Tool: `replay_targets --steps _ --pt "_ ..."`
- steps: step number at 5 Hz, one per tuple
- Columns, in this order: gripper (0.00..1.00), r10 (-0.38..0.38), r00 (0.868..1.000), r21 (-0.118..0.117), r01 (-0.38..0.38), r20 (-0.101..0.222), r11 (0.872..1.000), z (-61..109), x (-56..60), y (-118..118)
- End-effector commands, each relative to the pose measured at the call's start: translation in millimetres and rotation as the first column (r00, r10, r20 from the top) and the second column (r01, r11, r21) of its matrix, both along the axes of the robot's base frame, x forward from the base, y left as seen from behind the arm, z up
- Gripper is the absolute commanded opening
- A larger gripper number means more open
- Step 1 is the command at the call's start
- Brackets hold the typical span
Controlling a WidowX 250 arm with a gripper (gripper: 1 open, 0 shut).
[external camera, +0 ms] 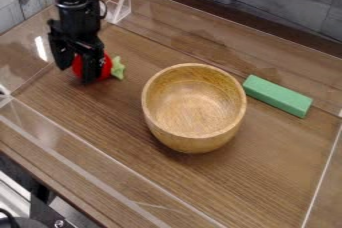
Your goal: Move the red fruit to the right
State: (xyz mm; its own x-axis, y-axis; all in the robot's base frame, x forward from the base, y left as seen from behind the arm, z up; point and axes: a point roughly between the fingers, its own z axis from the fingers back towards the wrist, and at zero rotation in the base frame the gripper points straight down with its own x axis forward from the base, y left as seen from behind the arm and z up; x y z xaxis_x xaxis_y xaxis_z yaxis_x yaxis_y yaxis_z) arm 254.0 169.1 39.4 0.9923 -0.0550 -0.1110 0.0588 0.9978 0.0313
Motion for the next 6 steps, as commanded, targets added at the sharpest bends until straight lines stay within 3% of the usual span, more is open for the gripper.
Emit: replay_targets --steps 1,2,3,5,6 --pt "1.00 -0.027 0.999 0.029 0.026 0.041 0.999 13.7 10.6 3" --pt "1.00 -0.053 0.998 0.026 0.053 0.035 0.998 12.8 11.2 2" --pt "0.00 -0.085 0.996 0.022 0.084 0.029 0.996 14.0 11.6 3" --pt "0.00 -0.133 0.991 -0.009 0.133 0.023 0.991 11.0 8.0 7" --pt "0.00 -0.179 0.983 0.004 0.179 0.048 0.984 30.3 12.9 -4"
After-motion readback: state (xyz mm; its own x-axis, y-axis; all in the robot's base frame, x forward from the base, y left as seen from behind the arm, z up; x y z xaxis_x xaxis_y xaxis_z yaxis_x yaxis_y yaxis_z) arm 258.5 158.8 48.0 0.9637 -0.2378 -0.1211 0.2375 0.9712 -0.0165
